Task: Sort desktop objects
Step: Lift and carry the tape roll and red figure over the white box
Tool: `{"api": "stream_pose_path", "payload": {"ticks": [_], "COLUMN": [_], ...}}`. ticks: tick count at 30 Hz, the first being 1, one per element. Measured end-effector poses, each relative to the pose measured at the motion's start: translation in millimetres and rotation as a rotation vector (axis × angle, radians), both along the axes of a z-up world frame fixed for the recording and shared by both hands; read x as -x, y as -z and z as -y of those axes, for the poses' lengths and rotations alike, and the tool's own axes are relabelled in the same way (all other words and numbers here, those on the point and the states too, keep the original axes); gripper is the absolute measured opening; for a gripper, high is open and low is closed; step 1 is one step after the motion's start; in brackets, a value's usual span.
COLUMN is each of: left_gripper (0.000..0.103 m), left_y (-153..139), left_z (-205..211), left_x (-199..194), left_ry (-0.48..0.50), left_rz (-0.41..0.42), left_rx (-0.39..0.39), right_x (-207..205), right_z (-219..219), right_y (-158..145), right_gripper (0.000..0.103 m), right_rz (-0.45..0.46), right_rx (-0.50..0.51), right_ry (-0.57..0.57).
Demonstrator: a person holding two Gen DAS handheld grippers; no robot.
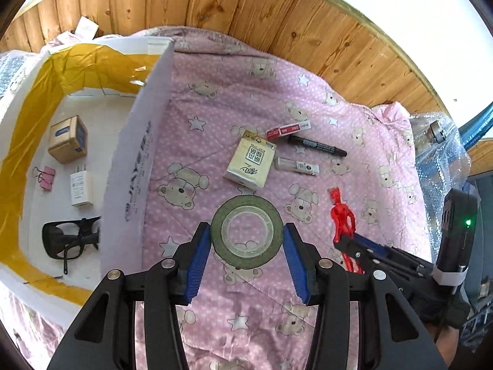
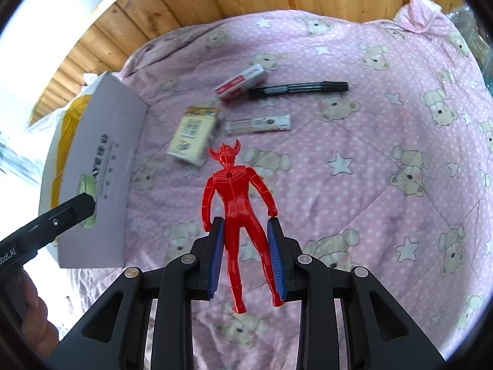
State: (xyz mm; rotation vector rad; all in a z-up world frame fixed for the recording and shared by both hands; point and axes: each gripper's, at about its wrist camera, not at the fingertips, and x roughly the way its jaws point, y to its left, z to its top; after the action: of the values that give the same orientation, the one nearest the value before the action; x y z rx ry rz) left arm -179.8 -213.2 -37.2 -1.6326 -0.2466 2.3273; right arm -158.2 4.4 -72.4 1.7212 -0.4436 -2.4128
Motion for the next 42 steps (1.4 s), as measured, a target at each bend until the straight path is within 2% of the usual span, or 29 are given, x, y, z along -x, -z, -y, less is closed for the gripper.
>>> {"api": "stream_pose_path", "payload": {"ticks": [16, 27, 42], "left_gripper": [0.049, 0.049, 0.049], "left_y": [-41.0, -51.7, -59.0], "left_z": [37.3, 73.7, 157.7], "left_x": [-22.8, -30.7, -24.0], "left_ry": [-0.074, -0.155, -0.345], "left_rz": [-0.076, -0.098, -0.127], "left_rx": [-0.039, -0.06, -0.098], "right_x": [-9.8, -7.6, 22.3], "right_z": [67.3, 115.9, 192.5], "right_y": [-42.9, -62.6, -100.0], "right_gripper": [0.029, 0.029, 0.029], "right_rz": [-0.072, -0.104, -0.178], "right_rx": [-0.003, -0.017, -0.018], "right_ry": [-0.145, -0.248, -0.392]}}
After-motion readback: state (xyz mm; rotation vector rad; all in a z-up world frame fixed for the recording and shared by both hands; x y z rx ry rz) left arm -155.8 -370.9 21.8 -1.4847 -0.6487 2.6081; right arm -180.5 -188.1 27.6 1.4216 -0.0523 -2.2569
